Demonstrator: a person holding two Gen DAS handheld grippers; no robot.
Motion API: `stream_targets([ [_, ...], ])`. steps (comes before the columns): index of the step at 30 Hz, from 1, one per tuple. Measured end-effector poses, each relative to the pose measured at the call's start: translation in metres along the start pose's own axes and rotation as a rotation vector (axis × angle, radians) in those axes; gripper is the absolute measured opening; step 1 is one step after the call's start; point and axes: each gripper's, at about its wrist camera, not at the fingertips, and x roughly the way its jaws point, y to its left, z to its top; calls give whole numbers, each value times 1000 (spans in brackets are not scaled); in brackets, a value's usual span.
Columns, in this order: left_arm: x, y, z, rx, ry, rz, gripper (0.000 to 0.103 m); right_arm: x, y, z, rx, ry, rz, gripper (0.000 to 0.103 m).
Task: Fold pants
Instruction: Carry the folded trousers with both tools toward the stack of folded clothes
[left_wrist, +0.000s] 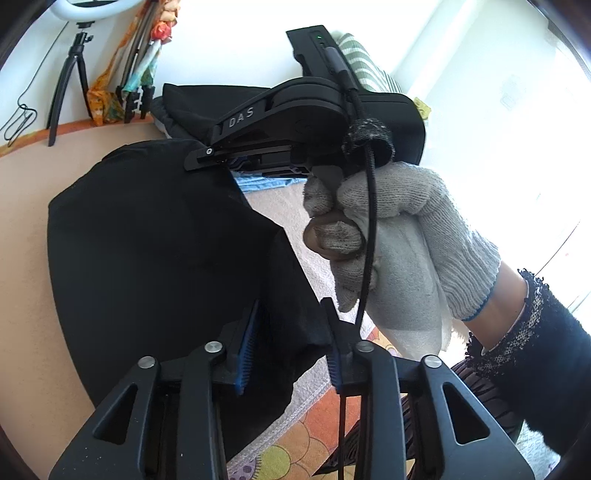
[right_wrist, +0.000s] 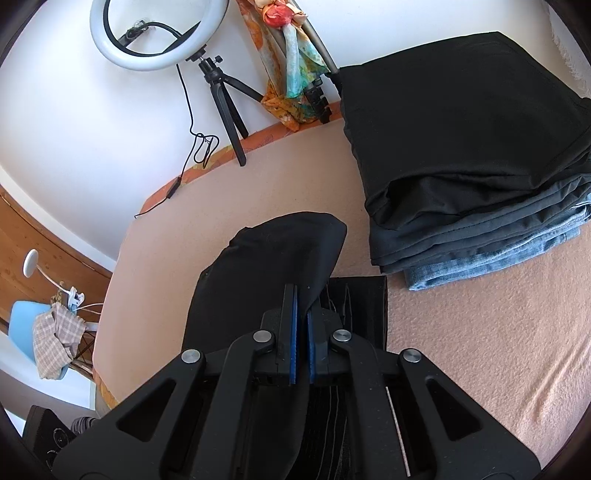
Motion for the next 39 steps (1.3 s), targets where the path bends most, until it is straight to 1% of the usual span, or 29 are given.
stream_targets([
  [4, -4, -9, -8, 29, 25, -11, 34, 7, -1, -1, -26, 21, -5, 5],
  [5, -7, -10, -10, 31, 28, -20, 37, 8, -2, -1, -30, 23, -6, 5],
  [8, -18, -13, -15, 44, 29, -22, 37, 9, -7, -2, -37, 30, -4, 5],
  [11, -30, -13, -21, 34, 27, -23, 37, 11, -12, -4, -49, 40, -9, 5],
  [13, -36, -11, -22, 28, 21, -13, 37, 12, -15, -6, -62, 39, -16, 5],
  [15, -40, -9, -25, 34, 13, 17, 37, 14, -18, -7, -74, 40, -29, 5],
  [20, -37, 1, -28, 7, 14, 62, 37, 26, -15, -12, -152, 43, -95, 5],
  [23, -35, 12, -27, -10, 21, 93, 37, 23, -13, -13, -169, 32, -117, 6],
  [24, -36, 16, -27, -17, 18, 103, 37, 21, -12, -13, -175, 32, -128, 7],
  [25, -37, 20, -26, -25, 16, 114, 37, 19, -12, -13, -180, 34, -141, 12],
  [26, -38, 24, -26, -35, 14, 122, 37, 16, -11, -13, -180, 37, -149, 15],
  [27, -39, 28, -26, -45, 13, 125, 37, 11, -11, -14, -176, 32, -154, 21],
  [29, -42, 35, -25, -58, 6, 142, 37, -1, -9, -16, -180, 13, -165, 23],
  [32, -46, 44, -26, -78, 1, 160, 37, -23, -4, -24, -170, -15, -139, 23],
  [33, -48, 48, -26, -87, -1, 165, 38, -30, -2, -29, -168, -16, -125, 27],
  [34, -50, 51, -26, -99, -4, 169, 40, -37, 1, -35, -171, -17, -115, 36],
  [35, -52, 55, -26, -109, -7, 173, 41, -42, 6, -41, -186, -16, -104, 40],
  [36, -53, 58, -25, -118, -9, 179, 41, -46, 12, -47, -209, -11, -96, 43],
  [37, -54, 62, -25, -128, -8, 186, 41, -47, 17, -54, -227, -5, -100, 43],
  [39, -54, 71, -25, -168, -2, 178, 46, -46, 19, -64, -221, 16, -105, 46],
])
